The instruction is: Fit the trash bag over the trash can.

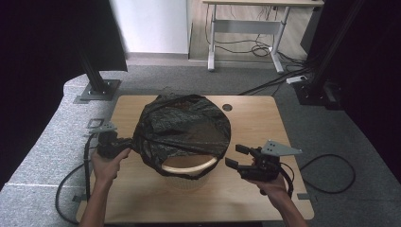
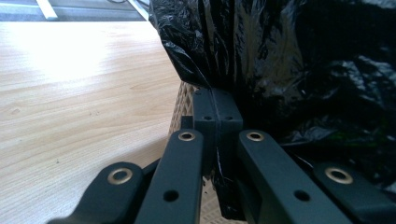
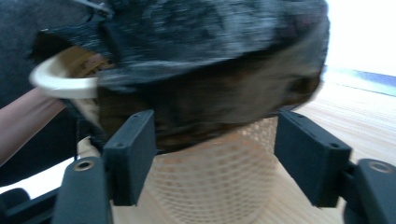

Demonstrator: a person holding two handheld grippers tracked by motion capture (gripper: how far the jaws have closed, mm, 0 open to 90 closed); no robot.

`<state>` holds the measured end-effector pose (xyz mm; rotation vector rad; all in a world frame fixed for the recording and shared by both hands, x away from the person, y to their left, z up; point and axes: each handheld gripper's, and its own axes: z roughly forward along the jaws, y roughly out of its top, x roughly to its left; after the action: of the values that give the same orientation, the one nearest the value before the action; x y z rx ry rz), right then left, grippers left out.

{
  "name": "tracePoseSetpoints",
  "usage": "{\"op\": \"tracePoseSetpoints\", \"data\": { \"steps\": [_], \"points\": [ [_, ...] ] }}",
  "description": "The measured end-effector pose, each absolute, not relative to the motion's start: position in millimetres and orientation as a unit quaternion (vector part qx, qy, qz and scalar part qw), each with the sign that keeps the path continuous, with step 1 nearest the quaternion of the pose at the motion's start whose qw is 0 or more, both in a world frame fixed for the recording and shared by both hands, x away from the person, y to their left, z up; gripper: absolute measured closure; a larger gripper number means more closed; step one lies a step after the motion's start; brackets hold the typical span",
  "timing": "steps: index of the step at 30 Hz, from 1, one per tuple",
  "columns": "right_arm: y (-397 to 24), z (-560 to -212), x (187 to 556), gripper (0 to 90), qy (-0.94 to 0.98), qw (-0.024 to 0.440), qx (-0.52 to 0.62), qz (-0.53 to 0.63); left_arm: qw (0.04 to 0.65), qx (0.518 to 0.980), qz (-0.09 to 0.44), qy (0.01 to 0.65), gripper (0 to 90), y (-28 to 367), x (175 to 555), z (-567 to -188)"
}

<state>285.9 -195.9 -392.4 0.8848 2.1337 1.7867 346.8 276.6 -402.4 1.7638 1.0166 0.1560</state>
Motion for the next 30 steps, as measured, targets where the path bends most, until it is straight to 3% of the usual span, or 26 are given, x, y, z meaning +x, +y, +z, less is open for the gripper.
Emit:
{"op": "tracePoseSetpoints", "data": {
  "steps": [6,9,11,15,21,30],
  "points": [
    [-175,-389,271,22.0,0.732,0.11,0.29,0.607,0.524,0.737,0.072,0.421,89.0,280,341,-400],
    [-164,-389,266,24.4,0.737,0.143,0.296,0.591,0.528,0.735,0.08,0.419,89.0,282,336,-399],
    [-159,-390,264,31.2,0.737,0.155,0.299,0.586,0.529,0.733,0.083,0.419,89.0,283,334,-398],
    [-158,-391,263,56.4,0.729,0.161,0.309,0.589,0.535,0.729,0.086,0.417,89.1,287,329,-397],
    [-160,-392,260,87.3,0.728,0.179,0.3,0.59,0.546,0.725,0.078,0.413,89.1,292,327,-398],
    [-158,-415,256,88.9,0.759,0.15,0.258,0.579,0.565,0.719,0.05,0.403,89.4,295,327,-406]
  ]
}}
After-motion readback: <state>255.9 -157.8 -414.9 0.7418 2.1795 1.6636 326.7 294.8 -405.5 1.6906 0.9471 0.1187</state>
